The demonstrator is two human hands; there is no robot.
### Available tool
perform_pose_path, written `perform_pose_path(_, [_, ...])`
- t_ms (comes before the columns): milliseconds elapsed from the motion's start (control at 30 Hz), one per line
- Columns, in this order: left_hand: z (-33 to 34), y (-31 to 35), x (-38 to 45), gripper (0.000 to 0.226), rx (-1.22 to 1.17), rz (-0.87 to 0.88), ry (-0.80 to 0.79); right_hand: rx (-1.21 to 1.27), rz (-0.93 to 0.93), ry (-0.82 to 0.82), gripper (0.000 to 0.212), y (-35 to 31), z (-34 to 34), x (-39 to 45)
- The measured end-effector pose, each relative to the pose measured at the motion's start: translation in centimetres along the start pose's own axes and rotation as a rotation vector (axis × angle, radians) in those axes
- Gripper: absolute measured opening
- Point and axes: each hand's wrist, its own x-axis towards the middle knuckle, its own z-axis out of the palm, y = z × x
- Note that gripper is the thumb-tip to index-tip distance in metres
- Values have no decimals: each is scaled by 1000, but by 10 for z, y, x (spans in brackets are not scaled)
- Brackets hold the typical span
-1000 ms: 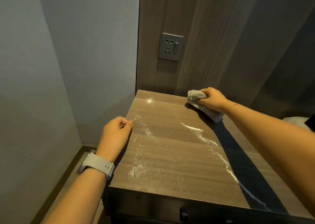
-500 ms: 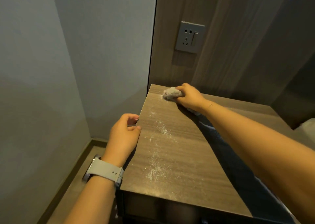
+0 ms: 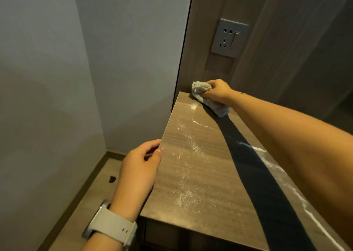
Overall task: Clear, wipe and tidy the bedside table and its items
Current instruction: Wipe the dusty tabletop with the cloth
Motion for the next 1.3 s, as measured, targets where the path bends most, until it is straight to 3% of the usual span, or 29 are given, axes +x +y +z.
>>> perform_pose_path(133, [0,-1,2,25,-17,2,1,-50,-20,45,28,-8,29,3])
perform_pose_path(300, [1,0,1,25,-42,-28,6,-37,-195,-19,25,-21,28,-45])
perform_pose_path(533, [-5,5,-9,31,-98,-78,-47,4,-246,-294,22,-42,2,-90])
perform_pose_path(700, [-2,-2,-5,31,-57,-55,-7,10,-110,-47,26,-30,-11,-42])
perform_pose_path(833, [0,-9,-2,31,-28,-36,20,-50,3,15,29,-23,3,-4])
perform_pose_path(967, [1,-11,-1,30,-1,-27,21,-74,0,57,29,-25,31,3])
perform_pose_path(1300, [-3,-1,-7,29,-53,-69,-11,14,-264,-126,28,-45,34,-80])
